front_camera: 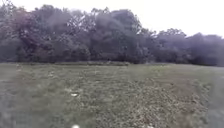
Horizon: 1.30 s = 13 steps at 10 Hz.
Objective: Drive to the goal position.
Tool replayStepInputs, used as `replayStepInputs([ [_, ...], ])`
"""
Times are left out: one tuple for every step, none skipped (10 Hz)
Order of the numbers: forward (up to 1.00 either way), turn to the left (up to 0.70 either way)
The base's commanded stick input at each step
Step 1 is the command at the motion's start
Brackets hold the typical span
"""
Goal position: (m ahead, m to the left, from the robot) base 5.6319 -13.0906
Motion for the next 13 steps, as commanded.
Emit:
replayStepInputs([
  [0.60,-0.15],
  [0.60,-0.15],
  [0.60,-0.15],
  [0.60,-0.15],
  [0.60,-0.15],
  [0.60,-0.15],
  [0.60,-0.15],
  [0.60,-0.15],
  [0.60,-0.15],
  [0.60,-0.15],
  [0.60,-0.15],
  [0.60,-0.15],
  [0.60,-0.15],
])
